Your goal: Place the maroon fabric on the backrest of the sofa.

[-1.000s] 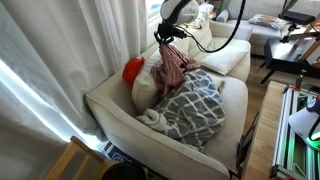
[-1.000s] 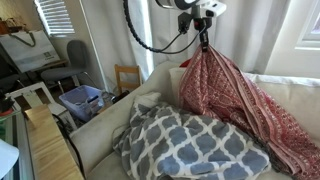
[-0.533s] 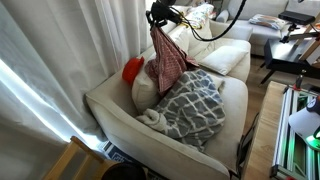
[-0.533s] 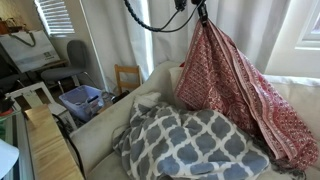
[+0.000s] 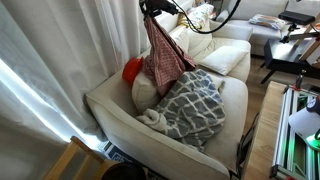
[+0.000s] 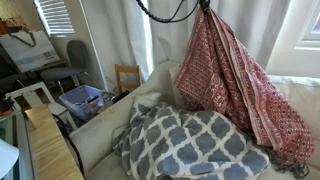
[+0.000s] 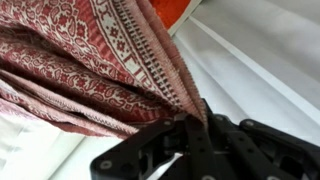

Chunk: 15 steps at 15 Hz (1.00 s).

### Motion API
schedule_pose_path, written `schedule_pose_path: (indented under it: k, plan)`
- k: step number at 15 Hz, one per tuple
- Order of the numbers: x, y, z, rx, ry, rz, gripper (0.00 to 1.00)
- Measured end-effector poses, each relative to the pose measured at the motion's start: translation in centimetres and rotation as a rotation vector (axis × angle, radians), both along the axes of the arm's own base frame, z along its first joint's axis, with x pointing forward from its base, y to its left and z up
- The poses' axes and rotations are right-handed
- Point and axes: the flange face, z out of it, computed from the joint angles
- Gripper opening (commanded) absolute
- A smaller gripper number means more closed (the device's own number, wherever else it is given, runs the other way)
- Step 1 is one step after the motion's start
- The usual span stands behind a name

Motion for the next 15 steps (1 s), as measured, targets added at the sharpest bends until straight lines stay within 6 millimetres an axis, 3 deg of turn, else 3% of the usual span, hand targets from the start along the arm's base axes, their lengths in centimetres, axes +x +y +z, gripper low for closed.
schedule_pose_path:
  k: [3, 10, 15]
  plan:
    - [0.9, 2.5, 4.2, -0.081, -0.062, 0.092, 0.01]
    - [1.6, 10.6, 13.3, -0.214, -0.17, 0.3, 0.05]
    - [1.7, 10.6, 13.4, -0.223, -0.173, 0.31, 0.01]
